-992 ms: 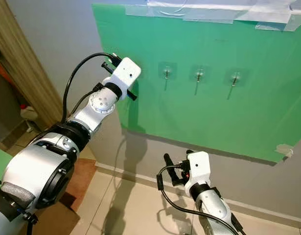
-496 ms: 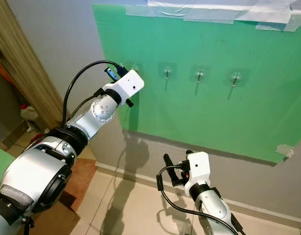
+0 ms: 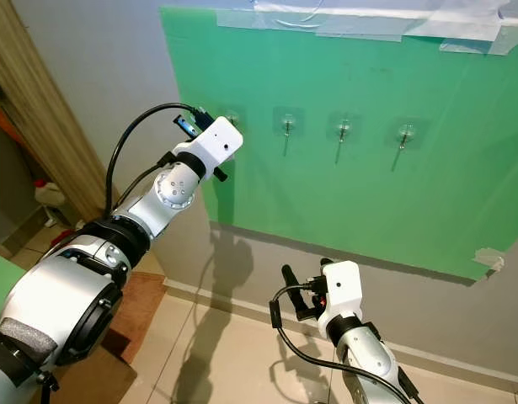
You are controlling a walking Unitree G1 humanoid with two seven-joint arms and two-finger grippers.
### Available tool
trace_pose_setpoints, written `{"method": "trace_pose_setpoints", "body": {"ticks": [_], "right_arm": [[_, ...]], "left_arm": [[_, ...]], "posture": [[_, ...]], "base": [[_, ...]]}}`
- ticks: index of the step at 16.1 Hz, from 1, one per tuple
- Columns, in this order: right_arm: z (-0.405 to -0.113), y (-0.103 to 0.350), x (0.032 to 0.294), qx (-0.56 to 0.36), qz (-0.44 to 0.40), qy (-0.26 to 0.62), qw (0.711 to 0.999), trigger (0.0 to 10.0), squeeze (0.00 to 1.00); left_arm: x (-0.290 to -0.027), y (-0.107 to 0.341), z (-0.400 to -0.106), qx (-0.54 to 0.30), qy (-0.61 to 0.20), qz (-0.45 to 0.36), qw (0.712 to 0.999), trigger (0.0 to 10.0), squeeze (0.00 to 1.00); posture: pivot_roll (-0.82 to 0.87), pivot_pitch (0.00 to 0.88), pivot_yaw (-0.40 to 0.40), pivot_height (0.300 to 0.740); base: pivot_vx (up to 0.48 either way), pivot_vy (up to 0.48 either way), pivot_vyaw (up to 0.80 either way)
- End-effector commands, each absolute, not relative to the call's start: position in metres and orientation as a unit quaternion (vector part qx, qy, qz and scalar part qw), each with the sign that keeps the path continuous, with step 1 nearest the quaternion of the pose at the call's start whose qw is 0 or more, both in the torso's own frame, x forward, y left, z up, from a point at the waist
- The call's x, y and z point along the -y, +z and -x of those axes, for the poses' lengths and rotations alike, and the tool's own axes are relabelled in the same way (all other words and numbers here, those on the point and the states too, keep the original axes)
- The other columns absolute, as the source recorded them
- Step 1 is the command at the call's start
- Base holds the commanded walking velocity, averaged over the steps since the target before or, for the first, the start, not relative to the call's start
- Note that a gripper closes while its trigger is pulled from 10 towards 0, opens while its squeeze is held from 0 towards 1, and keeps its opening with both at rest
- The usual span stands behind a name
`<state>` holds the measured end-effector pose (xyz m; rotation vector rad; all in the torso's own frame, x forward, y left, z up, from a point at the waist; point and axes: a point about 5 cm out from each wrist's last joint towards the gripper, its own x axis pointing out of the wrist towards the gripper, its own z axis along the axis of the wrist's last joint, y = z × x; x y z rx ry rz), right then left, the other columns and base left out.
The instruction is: Hang keys on a hook
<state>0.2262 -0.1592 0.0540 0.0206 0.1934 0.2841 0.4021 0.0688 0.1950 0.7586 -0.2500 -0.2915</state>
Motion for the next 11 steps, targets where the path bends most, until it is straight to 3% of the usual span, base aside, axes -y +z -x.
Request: {"method": "trace_pose_setpoints", "body": {"ticks": [1, 4, 11], "right_arm": [[-0.2247, 0.0524, 0.1591, -0.103, -0.014, 0.143, 0.984, 10.0, 0.00], [-0.2243, 0.0522, 0.1588, -0.105, -0.014, 0.145, 0.984, 10.0, 0.00], [-0.2237, 0.0522, 0.1592, -0.107, -0.014, 0.146, 0.983, 10.0, 0.00]], "left_arm": [[-0.0719, 0.1959, -0.4028, 0.118, -0.136, -0.358, 0.916, 10.0, 0.36], [-0.0746, 0.1965, -0.4031, 0.123, -0.127, -0.362, 0.915, 10.0, 0.35], [-0.0757, 0.1971, -0.4021, 0.156, -0.106, -0.439, 0.878, 10.0, 0.34]], "posture": [[-0.17, 0.000, 0.103, 0.722], [-0.17, 0.000, 0.100, 0.722], [-0.17, 0.000, 0.098, 0.722]], "base": [[0.000, 0.000, 0.00], [0.000, 0.000, 0.00], [0.000, 0.000, 0.00]]}}
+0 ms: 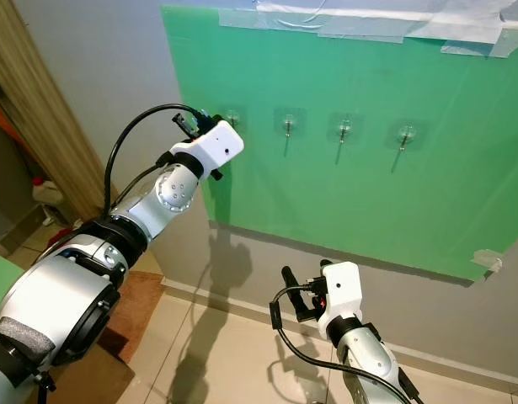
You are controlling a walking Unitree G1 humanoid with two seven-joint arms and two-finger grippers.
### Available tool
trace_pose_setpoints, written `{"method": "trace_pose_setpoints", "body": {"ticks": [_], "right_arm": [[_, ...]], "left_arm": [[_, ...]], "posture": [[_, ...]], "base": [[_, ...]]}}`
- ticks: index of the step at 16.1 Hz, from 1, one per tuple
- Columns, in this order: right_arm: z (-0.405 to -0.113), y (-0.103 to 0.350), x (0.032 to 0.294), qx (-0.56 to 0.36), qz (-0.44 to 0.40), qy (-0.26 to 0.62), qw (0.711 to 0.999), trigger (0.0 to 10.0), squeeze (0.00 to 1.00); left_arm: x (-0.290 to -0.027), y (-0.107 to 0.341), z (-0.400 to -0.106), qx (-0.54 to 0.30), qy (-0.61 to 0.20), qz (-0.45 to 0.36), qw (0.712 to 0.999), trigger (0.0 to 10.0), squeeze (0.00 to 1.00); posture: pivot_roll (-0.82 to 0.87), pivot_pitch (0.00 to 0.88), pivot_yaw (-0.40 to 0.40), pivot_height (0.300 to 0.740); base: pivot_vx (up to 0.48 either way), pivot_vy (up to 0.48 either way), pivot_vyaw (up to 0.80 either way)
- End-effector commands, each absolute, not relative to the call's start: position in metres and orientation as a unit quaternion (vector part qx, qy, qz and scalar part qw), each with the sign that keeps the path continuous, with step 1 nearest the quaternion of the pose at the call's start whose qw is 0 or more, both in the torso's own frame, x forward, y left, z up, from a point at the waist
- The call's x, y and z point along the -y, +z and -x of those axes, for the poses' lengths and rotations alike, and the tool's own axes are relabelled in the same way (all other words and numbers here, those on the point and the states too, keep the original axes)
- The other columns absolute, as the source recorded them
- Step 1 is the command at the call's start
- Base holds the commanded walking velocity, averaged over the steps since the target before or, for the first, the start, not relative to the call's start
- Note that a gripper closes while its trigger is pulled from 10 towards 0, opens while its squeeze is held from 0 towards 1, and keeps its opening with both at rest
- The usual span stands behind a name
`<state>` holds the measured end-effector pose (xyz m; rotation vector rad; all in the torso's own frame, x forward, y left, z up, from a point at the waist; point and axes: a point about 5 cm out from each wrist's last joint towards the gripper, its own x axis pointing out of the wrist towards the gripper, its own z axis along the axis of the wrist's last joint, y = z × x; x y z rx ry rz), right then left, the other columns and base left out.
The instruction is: Hang keys on a hook
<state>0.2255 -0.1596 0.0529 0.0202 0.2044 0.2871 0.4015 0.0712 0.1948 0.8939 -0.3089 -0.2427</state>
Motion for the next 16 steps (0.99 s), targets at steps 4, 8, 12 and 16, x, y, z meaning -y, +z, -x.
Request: {"method": "trace_pose_setpoints", "body": {"ticks": [4, 8, 12, 16], "right_arm": [[-0.224, 0.052, 0.160, -0.107, -0.014, 0.145, 0.983, 10.0, 0.00], [-0.224, 0.052, 0.161, -0.108, -0.013, 0.144, 0.984, 10.0, 0.00], [-0.223, 0.052, 0.162, -0.109, -0.013, 0.144, 0.984, 10.0, 0.00], [-0.222, 0.052, 0.162, -0.110, -0.012, 0.144, 0.983, 10.0, 0.00]], "left_arm": [[-0.071, 0.197, -0.400, 0.187, -0.102, -0.491, 0.845, 10.0, 0.33], [-0.068, 0.194, -0.398, 0.193, -0.106, -0.507, 0.833, 10.0, 0.31], [-0.060, 0.185, -0.394, 0.198, -0.128, -0.521, 0.820, 10.0, 0.29], [-0.053, 0.175, -0.389, 0.199, -0.167, -0.527, 0.809, 10.0, 0.26]], "posture": [[-0.17, 0.000, 0.098, 0.722], [-0.17, 0.000, 0.098, 0.722], [-0.17, 0.000, 0.096, 0.722], [-0.18, 0.000, 0.095, 0.722]], "base": [[0.000, 0.000, 0.00], [0.000, 0.000, 0.00], [0.000, 0.000, 0.00], [0.000, 0.000, 0.00]]}}
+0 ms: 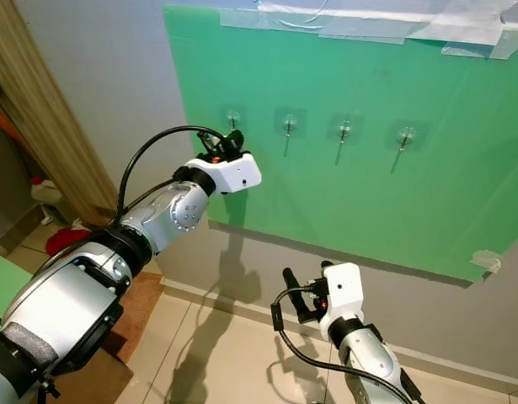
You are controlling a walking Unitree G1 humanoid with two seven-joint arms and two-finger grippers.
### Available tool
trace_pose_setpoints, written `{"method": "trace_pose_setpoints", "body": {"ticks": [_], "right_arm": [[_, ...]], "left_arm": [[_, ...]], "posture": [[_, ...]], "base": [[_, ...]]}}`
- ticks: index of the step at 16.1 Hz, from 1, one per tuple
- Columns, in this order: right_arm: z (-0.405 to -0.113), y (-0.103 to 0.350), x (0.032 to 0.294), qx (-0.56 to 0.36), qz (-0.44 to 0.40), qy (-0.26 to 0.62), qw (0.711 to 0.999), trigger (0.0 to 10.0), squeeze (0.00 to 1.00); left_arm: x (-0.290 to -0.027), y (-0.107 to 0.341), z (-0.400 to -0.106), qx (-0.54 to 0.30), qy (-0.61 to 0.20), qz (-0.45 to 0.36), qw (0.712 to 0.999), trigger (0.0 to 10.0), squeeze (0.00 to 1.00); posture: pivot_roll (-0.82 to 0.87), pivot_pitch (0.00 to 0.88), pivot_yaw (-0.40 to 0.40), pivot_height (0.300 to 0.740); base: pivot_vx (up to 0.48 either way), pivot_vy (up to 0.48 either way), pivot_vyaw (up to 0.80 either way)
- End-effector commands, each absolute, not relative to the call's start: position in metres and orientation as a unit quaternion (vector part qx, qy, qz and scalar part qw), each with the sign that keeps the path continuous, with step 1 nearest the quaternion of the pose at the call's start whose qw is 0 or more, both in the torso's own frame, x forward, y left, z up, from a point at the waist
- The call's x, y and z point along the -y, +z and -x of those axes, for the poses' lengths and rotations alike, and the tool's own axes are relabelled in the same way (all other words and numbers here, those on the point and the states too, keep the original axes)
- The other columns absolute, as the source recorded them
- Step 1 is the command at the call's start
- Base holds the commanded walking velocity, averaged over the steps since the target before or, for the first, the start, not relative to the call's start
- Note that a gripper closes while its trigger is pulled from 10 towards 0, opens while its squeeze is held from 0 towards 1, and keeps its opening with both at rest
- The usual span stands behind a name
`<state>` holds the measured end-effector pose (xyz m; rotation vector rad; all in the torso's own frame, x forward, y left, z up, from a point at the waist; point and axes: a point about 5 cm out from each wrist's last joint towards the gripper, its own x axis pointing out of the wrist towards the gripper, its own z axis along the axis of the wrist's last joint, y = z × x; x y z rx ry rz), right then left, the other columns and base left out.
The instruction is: Hang keys on a hook
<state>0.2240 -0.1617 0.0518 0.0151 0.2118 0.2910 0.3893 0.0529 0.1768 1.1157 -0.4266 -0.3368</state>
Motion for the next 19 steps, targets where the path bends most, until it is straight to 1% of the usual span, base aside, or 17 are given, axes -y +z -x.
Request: {"method": "trace_pose_setpoints", "body": {"ticks": [1, 3, 4, 6, 11, 16, 19], "right_arm": [[-0.222, 0.052, 0.163, -0.110, -0.012, 0.143, 0.983, 10.0, 0.00], [-0.221, 0.051, 0.163, -0.111, -0.012, 0.143, 0.983, 10.0, 0.00], [-0.221, 0.051, 0.163, -0.112, -0.012, 0.144, 0.983, 10.0, 0.00], [-0.221, 0.050, 0.163, -0.113, -0.011, 0.146, 0.983, 10.0, 0.00], [-0.220, 0.050, 0.162, -0.115, -0.011, 0.148, 0.982, 10.0, 0.00], [-0.222, 0.050, 0.160, -0.116, -0.009, 0.149, 0.982, 10.0, 0.00], [-0.220, 0.050, 0.162, -0.114, -0.009, 0.138, 0.984, 10.0, 0.00]], "left_arm": [[-0.055, 0.174, -0.389, 0.197, -0.165, -0.529, 0.809, 10.0, 0.24], [-0.055, 0.173, -0.388, 0.195, -0.166, -0.532, 0.807, 10.0, 0.21], [-0.056, 0.174, -0.389, 0.199, -0.158, -0.531, 0.809, 10.0, 0.20], [-0.064, 0.187, -0.395, 0.211, -0.106, -0.522, 0.819, 10.0, 0.20], [-0.072, 0.195, -0.398, 0.213, -0.073, -0.522, 0.823, 10.0, 0.20], [-0.068, 0.204, -0.401, 0.221, -0.076, -0.527, 0.817, 10.0, 0.21], [-0.063, 0.207, -0.401, 0.227, -0.090, -0.539, 0.806, 10.0, 0.20]], "posture": [[-0.18, 0.000, 0.094, 0.722], [-0.18, 0.000, 0.093, 0.722], [-0.18, 0.000, 0.092, 0.722], [-0.18, 0.000, 0.090, 0.722], [-0.18, 0.000, 0.088, 0.722], [-0.19, 0.000, 0.095, 0.722], [-0.21, 0.000, 0.114, 0.722]], "base": [[0.000, 0.000, 0.00], [0.000, 0.000, 0.00], [0.000, 0.000, 0.00], [0.000, 0.000, 0.00], [0.000, 0.000, 0.00], [0.000, 0.000, 0.00], [0.000, 0.000, 0.00]]}}
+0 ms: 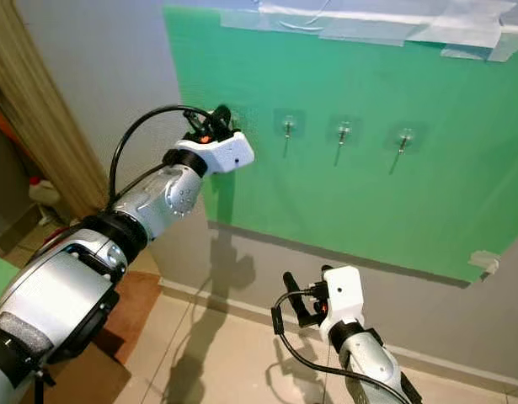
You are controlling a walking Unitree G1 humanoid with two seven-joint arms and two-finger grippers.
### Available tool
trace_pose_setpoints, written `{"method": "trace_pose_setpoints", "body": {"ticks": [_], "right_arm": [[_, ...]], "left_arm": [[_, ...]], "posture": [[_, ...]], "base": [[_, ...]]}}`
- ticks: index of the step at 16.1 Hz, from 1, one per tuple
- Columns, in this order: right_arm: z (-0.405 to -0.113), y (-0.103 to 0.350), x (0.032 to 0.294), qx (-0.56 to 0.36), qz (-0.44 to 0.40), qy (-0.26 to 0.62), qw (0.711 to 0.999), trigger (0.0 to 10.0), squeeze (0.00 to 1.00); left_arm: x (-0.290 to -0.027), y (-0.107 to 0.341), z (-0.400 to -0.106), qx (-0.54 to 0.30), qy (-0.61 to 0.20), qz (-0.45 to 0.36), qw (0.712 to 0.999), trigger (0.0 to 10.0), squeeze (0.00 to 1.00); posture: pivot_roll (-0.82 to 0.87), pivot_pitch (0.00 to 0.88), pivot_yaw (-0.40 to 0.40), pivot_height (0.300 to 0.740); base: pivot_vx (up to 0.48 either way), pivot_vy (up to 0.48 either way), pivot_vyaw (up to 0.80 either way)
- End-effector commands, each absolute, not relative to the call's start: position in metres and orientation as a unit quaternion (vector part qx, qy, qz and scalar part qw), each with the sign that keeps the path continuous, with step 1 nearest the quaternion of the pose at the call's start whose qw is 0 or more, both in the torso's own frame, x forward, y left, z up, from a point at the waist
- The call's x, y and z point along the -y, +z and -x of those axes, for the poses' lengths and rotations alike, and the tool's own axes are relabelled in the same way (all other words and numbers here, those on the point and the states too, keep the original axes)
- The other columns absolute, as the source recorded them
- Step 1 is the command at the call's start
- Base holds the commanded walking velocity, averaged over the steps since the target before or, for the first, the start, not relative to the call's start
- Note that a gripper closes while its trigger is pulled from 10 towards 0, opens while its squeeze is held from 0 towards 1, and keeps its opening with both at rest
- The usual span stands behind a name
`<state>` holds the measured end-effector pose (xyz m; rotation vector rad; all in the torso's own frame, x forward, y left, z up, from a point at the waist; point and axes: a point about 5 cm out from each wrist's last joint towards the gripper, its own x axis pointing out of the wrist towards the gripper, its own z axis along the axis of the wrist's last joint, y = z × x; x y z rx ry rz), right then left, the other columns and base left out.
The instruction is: Hang keys on a hook
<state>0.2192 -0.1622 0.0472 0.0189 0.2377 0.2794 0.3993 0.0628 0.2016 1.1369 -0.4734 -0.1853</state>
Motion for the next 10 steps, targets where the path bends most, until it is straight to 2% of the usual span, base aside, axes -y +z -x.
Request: {"method": "trace_pose_setpoints", "body": {"ticks": [1, 6, 10], "right_arm": [[-0.219, 0.050, 0.162, -0.113, -0.010, 0.135, 0.984, 10.0, 0.00], [-0.213, 0.048, 0.161, -0.115, -0.018, 0.123, 0.986, 10.0, 0.00], [-0.211, 0.048, 0.162, -0.117, -0.018, 0.121, 0.986, 10.0, 0.00]], "left_arm": [[-0.061, 0.206, -0.400, 0.226, -0.097, -0.541, 0.804, 10.0, 0.20], [-0.045, 0.186, -0.391, 0.215, -0.165, -0.544, 0.794, 10.0, 0.20], [-0.046, 0.170, -0.387, 0.188, -0.195, -0.542, 0.796, 10.0, 0.20]], "posture": [[-0.21, 0.000, 0.120, 0.722], [-0.22, 0.000, 0.144, 0.722], [-0.22, 0.000, 0.136, 0.722]], "base": [[0.000, 0.000, 0.00], [0.000, 0.000, 0.00], [0.000, 0.000, 0.00]]}}
